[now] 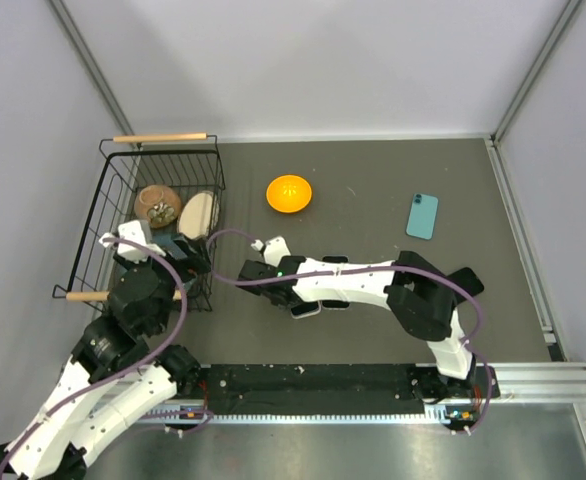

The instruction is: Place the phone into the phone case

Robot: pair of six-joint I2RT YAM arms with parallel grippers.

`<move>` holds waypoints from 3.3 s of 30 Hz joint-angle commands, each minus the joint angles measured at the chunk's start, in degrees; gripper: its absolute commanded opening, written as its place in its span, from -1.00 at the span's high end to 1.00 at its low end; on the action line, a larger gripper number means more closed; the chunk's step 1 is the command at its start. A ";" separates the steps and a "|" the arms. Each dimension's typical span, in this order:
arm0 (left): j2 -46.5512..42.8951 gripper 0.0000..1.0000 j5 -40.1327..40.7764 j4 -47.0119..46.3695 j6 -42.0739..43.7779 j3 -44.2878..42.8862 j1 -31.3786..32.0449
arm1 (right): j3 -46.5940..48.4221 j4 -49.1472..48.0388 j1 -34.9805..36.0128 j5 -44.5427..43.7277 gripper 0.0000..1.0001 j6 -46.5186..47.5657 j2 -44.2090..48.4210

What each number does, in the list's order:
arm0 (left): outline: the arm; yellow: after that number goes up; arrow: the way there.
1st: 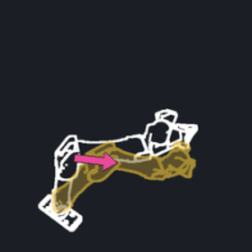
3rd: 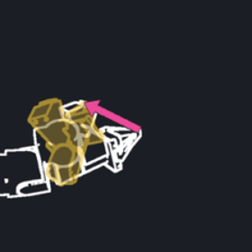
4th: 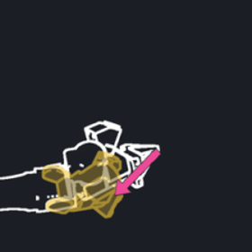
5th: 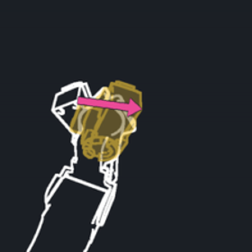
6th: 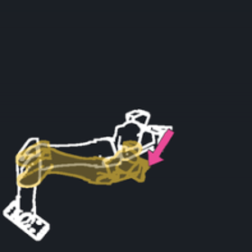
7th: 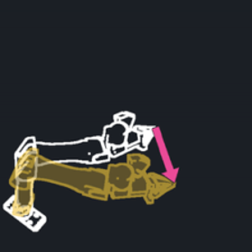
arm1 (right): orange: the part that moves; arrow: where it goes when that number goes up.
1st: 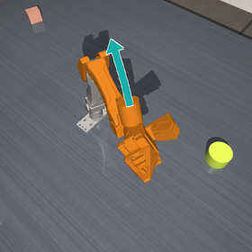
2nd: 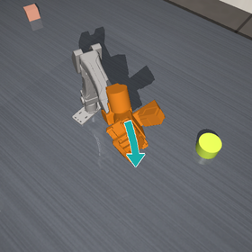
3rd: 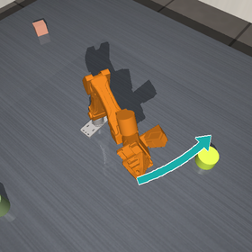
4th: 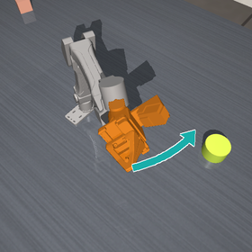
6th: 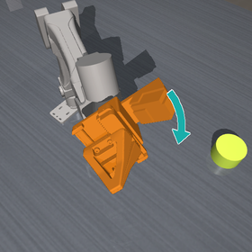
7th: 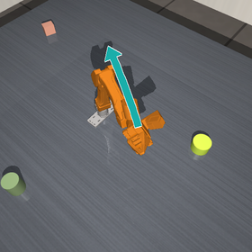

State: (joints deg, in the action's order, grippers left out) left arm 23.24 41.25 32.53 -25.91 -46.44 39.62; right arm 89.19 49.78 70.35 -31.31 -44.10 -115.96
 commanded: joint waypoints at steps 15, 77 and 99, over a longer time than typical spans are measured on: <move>31.31 0.10 -28.58 8.16 4.56 -18.52 -0.06 | -25.10 -17.76 -8.38 5.82 0.50 1.99 24.37; 41.71 1.00 -47.15 -10.56 -9.33 -6.74 -7.27 | -32.58 -46.09 -24.64 26.04 1.00 3.14 16.29; 60.50 1.00 -35.45 -11.88 -9.60 -4.45 -7.27 | -33.82 -48.28 -25.43 26.74 1.00 2.08 15.33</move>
State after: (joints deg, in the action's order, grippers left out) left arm 80.79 4.51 24.77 -34.63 -50.78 32.49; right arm 55.90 4.10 45.58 -4.64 -41.89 -100.16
